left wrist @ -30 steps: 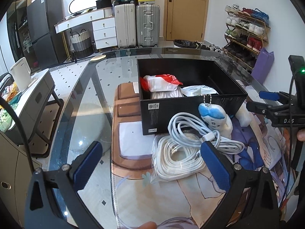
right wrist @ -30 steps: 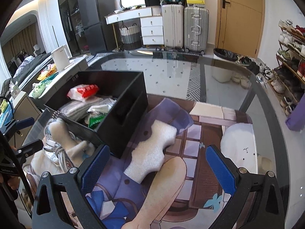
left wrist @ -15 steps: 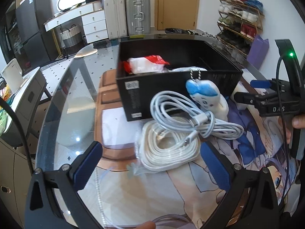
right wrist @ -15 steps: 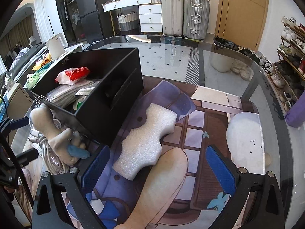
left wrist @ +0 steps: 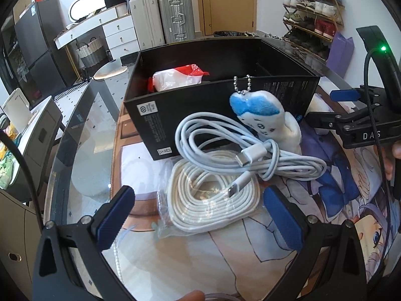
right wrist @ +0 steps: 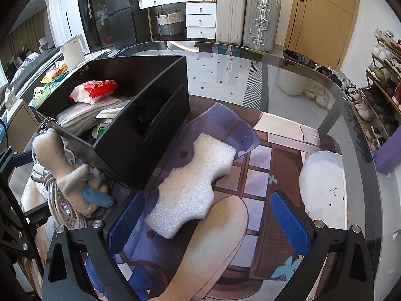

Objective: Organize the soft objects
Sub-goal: 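Move both tools back to the mat toward the foam piece and white cables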

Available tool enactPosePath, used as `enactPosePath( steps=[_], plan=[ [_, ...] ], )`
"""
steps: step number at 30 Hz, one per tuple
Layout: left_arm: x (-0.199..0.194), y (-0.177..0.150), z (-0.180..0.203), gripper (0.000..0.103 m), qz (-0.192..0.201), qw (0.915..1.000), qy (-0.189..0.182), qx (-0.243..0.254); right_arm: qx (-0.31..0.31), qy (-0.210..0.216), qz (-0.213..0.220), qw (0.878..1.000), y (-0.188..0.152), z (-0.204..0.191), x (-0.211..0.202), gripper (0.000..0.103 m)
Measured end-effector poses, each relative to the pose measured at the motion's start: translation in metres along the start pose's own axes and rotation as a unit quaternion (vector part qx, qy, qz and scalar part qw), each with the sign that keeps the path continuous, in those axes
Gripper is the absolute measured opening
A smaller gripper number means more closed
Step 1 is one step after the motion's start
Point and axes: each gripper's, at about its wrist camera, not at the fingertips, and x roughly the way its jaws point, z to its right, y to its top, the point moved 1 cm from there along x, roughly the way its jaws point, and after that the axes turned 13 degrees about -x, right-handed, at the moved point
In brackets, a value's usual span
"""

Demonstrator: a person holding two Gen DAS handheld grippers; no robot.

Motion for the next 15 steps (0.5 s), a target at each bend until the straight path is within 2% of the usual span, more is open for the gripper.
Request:
enactPosePath(
  steps=[11,13,15],
  plan=[
    [0.0026,0.0021,0.0002,0.103,0.003,1.0000,0.002,0.006,-0.012,-0.003,-0.009,1.000,0.0037,-0.0037,0.0061,0.101],
    [0.0034,0.0026,0.0007,0.103,0.003,1.0000,0.003,0.007,-0.014,-0.003,-0.010,1.000,0.0050,-0.0049,0.0065,0.097],
    [0.0041,0.0037,0.0017,0.103,0.004,0.9999,0.004,0.009,-0.015,-0.001,-0.012,1.000,0.0054,-0.0050,0.0074,0.089]
  ],
)
